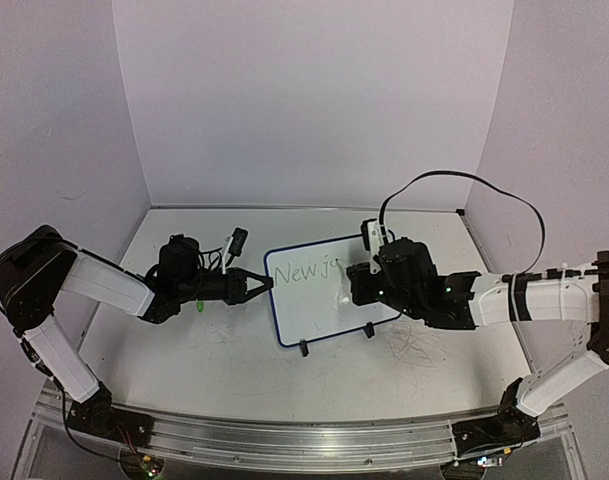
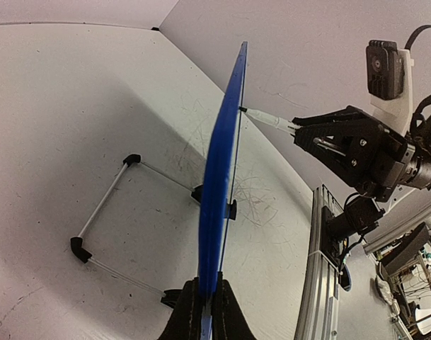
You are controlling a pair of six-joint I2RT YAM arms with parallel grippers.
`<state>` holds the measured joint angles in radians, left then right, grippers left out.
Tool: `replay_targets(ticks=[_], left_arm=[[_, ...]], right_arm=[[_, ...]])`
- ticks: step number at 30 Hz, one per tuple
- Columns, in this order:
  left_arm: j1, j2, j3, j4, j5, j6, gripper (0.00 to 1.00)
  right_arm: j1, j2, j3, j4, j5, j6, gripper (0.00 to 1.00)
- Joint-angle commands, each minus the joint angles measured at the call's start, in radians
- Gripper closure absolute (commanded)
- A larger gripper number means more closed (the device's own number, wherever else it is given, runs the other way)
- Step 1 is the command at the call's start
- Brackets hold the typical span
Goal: Write a sentence on the whiteboard
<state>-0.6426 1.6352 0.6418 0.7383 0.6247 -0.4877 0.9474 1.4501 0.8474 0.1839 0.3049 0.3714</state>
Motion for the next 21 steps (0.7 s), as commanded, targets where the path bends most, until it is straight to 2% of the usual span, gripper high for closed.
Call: replay_targets(ticks=[1,9,16,21], left_arm=[[-0.003,-0.038,0.022,-0.006,0.009,0.011,1.00],[-0.003,-0.039,0.022,-0.006,0.009,0.011,1.00],[-0.003,-0.044,0.016,-0.007,0.003,0.011,1.00],[-0.003,-0.043,0.019,-0.009,0.006,0.012,1.00]], right_arm=[[-0.006,0.032,0.036,0.014,-0.032,0.003,1.00],[0.003,0.033,0.025,0.014,-0.046,0.010,1.00],[-0.018,-0.088,-0.036,0.040,-0.022,0.017,1.00],[-0.029,-0.072,-0.025,0.034,-0.032,-0.001,1.00]])
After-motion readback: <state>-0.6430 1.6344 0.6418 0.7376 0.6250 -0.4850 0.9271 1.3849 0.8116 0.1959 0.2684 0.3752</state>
